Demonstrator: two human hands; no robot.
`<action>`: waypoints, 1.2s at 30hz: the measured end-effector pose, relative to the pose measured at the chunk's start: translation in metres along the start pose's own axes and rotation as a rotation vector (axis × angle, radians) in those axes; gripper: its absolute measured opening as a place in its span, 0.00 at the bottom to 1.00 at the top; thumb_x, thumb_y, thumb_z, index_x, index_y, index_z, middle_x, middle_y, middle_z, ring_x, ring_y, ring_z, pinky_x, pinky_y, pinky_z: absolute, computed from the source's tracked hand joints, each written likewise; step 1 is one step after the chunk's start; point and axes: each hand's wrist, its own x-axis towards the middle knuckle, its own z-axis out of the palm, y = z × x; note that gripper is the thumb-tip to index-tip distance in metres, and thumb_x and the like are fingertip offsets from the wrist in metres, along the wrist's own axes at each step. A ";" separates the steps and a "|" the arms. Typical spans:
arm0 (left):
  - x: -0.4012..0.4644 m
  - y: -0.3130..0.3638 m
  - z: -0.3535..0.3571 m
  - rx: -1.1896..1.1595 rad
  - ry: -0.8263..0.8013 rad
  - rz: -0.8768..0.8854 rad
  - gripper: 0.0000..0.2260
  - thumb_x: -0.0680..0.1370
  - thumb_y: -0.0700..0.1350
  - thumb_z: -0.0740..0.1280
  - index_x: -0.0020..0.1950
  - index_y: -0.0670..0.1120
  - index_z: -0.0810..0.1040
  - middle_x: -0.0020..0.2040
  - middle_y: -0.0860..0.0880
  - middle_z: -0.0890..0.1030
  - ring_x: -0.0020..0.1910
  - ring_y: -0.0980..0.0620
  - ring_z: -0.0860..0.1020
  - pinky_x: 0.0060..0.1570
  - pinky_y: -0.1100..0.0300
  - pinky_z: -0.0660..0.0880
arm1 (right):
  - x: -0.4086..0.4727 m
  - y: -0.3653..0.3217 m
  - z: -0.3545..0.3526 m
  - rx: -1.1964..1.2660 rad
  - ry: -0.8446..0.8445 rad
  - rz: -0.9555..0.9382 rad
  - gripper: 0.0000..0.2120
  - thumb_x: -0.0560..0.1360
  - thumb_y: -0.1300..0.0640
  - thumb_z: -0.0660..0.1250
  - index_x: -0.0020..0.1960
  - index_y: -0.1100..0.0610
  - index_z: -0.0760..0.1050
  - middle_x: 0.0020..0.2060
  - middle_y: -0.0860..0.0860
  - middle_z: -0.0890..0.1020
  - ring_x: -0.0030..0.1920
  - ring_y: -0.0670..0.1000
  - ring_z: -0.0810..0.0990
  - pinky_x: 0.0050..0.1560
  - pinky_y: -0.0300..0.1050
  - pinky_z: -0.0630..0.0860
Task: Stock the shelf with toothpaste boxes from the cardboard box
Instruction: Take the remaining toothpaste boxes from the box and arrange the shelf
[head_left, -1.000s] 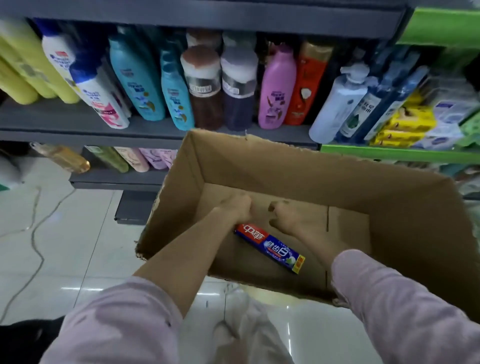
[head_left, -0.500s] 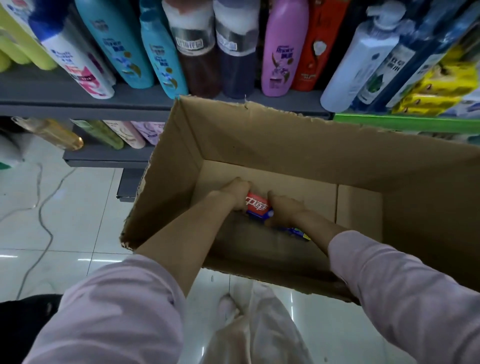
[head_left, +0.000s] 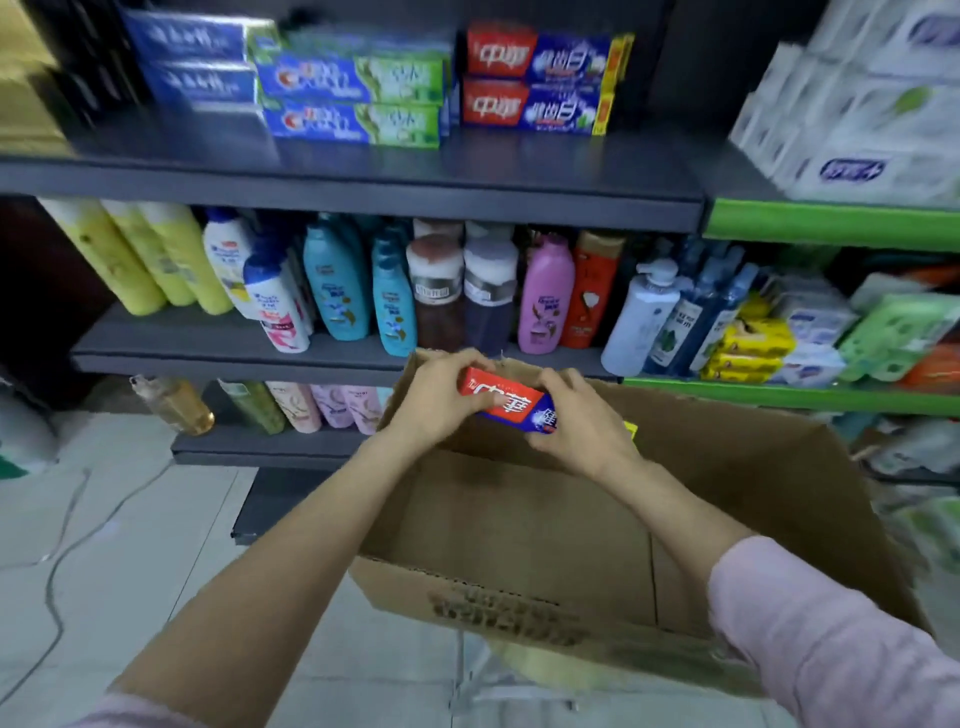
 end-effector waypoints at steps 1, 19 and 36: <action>0.000 0.010 -0.012 0.001 0.049 0.026 0.16 0.70 0.47 0.75 0.55 0.46 0.78 0.49 0.47 0.77 0.48 0.53 0.74 0.46 0.70 0.68 | 0.000 -0.007 -0.015 -0.047 0.055 -0.037 0.28 0.69 0.51 0.72 0.64 0.52 0.65 0.58 0.52 0.71 0.58 0.55 0.74 0.50 0.50 0.74; 0.154 0.132 -0.144 -0.001 0.347 0.177 0.20 0.74 0.42 0.71 0.65 0.44 0.74 0.58 0.41 0.76 0.54 0.45 0.77 0.60 0.55 0.72 | 0.130 -0.030 -0.205 -0.314 0.587 -0.233 0.27 0.74 0.50 0.68 0.71 0.50 0.65 0.67 0.48 0.72 0.66 0.51 0.70 0.64 0.48 0.62; 0.256 0.126 -0.151 -0.452 0.363 0.049 0.25 0.77 0.43 0.67 0.73 0.42 0.64 0.67 0.42 0.73 0.64 0.47 0.74 0.54 0.60 0.75 | 0.240 -0.004 -0.230 -0.304 0.592 -0.201 0.27 0.76 0.51 0.66 0.73 0.50 0.62 0.69 0.48 0.69 0.70 0.50 0.66 0.70 0.52 0.57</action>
